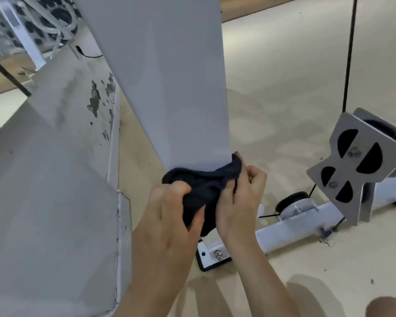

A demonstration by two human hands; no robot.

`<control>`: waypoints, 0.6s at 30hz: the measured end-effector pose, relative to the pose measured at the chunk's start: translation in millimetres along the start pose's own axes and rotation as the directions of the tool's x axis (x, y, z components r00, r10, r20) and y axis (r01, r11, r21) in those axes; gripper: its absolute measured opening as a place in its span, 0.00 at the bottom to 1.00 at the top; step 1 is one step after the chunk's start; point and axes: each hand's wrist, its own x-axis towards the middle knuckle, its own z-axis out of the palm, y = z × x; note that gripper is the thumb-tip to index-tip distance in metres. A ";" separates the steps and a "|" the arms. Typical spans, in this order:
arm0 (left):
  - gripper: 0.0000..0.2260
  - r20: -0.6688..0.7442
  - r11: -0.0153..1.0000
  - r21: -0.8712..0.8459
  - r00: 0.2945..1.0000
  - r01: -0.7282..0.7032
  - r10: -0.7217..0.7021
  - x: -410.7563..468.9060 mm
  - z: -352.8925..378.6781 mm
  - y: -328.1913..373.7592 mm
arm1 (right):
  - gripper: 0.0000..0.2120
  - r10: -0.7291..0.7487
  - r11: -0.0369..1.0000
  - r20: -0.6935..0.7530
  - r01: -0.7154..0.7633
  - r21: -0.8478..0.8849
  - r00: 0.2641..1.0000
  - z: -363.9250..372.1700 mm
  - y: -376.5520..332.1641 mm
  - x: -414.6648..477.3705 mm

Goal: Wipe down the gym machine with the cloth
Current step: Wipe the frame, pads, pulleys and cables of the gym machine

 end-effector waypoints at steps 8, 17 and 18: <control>0.13 -0.130 0.937 -0.071 0.935 -0.342 0.331 39.0 -9.6 9.3 | 0.23 -0.302 0.821 -0.059 0.291 0.492 0.952 7.9 -93.0 23.4; 0.22 -0.234 0.918 -0.396 0.965 0.021 -0.123 43.6 -8.4 -2.3 | 0.21 0.053 0.886 0.012 -0.053 0.461 0.999 12.2 -22.3 12.7; 0.25 -0.166 0.859 -0.507 0.970 0.071 -0.178 46.9 -6.4 -1.6 | 0.23 0.075 0.916 -0.090 -0.033 0.401 0.993 13.1 -29.0 12.1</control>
